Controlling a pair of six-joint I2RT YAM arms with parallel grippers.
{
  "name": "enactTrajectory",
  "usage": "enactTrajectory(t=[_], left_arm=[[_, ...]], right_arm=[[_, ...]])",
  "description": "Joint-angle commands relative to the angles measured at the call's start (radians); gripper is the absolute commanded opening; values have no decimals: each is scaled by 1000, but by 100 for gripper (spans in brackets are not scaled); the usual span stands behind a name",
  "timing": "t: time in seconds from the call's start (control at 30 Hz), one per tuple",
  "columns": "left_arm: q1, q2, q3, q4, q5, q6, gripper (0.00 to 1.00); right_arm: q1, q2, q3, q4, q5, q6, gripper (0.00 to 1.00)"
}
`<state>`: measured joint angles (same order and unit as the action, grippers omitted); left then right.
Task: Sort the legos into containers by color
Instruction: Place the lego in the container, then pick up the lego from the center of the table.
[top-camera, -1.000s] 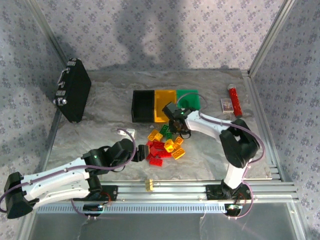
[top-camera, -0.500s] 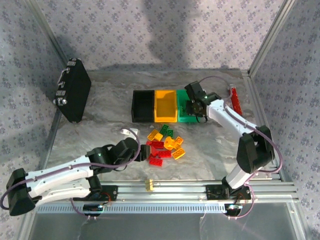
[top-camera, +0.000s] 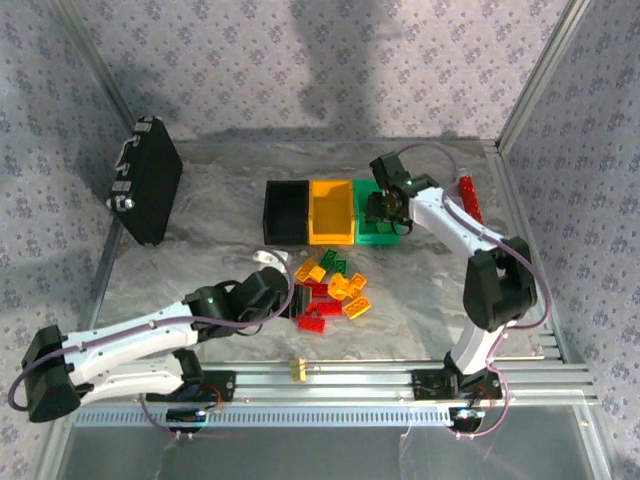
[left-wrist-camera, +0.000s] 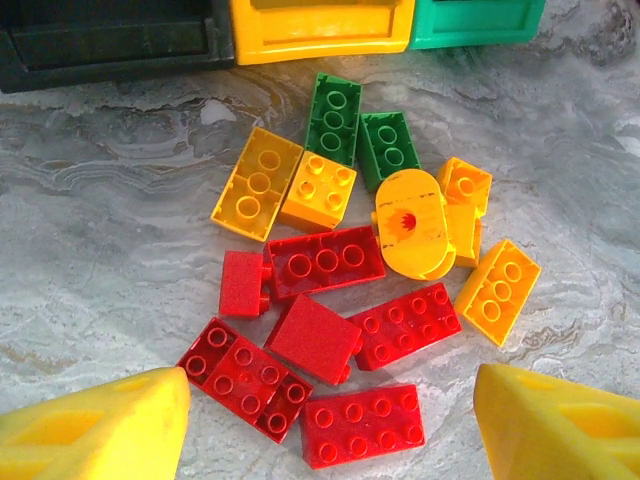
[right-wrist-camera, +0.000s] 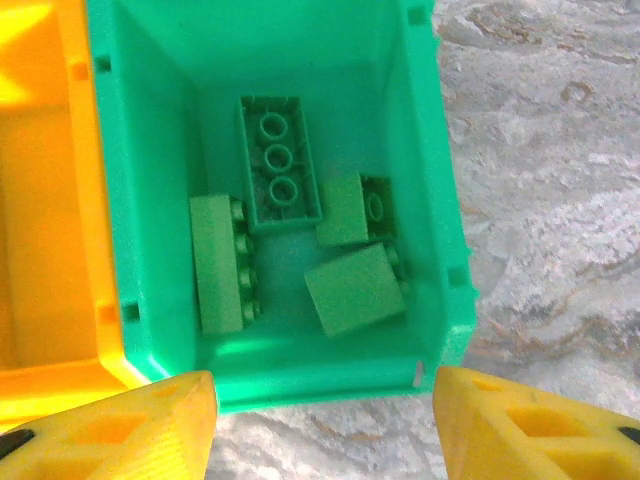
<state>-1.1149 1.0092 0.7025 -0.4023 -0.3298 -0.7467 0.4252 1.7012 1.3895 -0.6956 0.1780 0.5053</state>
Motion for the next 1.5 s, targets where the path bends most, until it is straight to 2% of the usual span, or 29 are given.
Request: enactTrajectory(t=[0.0, 0.17, 0.4, 0.6, 1.03, 1.3, 1.47], left_arm=[[-8, 55, 71, 16, 4, 61, 76], [7, 211, 199, -18, 28, 161, 77], [145, 442, 352, -44, 219, 239, 76], [202, 607, 474, -79, 258, 312, 76], [279, 883, 713, -206, 290, 431, 70], [305, 942, 736, -245, 317, 477, 62], [306, 957, 754, -258, 323, 489, 61]], right_arm=[[15, -118, -86, 15, -2, 17, 60], [26, -282, -244, 54, -18, 41, 58], [29, -455, -380, 72, -58, 32, 60], [24, -549, -467, 86, -83, 32, 60], [24, -624, -558, 118, -113, 50, 59], [23, -655, -589, 123, -118, 55, 59], [23, -655, -599, 130, -128, 63, 59]])
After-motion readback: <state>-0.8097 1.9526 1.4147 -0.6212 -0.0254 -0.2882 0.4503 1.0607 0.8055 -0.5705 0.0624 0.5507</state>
